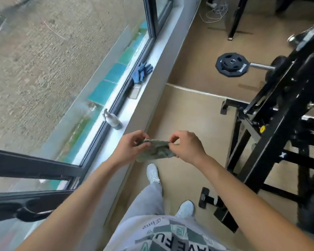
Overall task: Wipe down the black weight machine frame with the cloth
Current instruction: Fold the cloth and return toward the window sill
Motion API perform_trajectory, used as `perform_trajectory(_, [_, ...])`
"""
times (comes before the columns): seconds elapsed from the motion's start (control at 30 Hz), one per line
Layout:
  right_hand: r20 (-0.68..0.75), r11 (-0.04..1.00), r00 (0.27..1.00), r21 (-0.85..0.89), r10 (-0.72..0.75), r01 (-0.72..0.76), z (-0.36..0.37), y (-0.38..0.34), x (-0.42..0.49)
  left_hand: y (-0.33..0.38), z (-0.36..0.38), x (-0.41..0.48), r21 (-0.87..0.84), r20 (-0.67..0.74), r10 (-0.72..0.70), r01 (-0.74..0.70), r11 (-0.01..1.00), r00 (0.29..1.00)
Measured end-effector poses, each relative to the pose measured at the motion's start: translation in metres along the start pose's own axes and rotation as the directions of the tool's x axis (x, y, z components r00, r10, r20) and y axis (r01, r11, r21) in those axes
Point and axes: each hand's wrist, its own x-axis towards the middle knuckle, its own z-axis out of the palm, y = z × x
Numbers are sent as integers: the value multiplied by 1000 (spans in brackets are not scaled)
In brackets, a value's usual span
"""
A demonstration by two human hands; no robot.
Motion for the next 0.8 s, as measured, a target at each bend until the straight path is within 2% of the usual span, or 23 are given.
perform_trajectory(0.1, [57, 998, 998, -59, -29, 32, 11, -25, 48, -30, -32, 25, 59, -94, -33, 39, 997, 995])
perform_trajectory(0.23, [158, 991, 985, -107, -67, 85, 37, -49, 114, -62, -71, 54, 86, -254, -146, 173, 981, 956])
perform_trajectory(0.3, [198, 987, 976, -108, -92, 115, 52, -65, 144, -76, -89, 69, 52, -221, -178, 194, 980, 959])
perform_trajectory(0.4, [284, 987, 947, -19, -150, 161, 78, -93, 182, -91, -113, 93, -48, -129, -172, 167, 985, 977])
perform_trajectory(0.57, [366, 981, 911, 115, -191, 159, 111, -143, 239, -110, -160, 129, -127, -108, -122, 108, 986, 987])
perform_trajectory(0.67, [347, 985, 922, 24, -169, 171, 118, -165, 276, -123, -187, 144, -166, -138, -107, 83, 983, 985])
perform_trajectory(0.8, [322, 976, 942, -155, -93, 150, 126, -175, 313, -151, -208, 160, -130, -213, -189, 164, 978, 959])
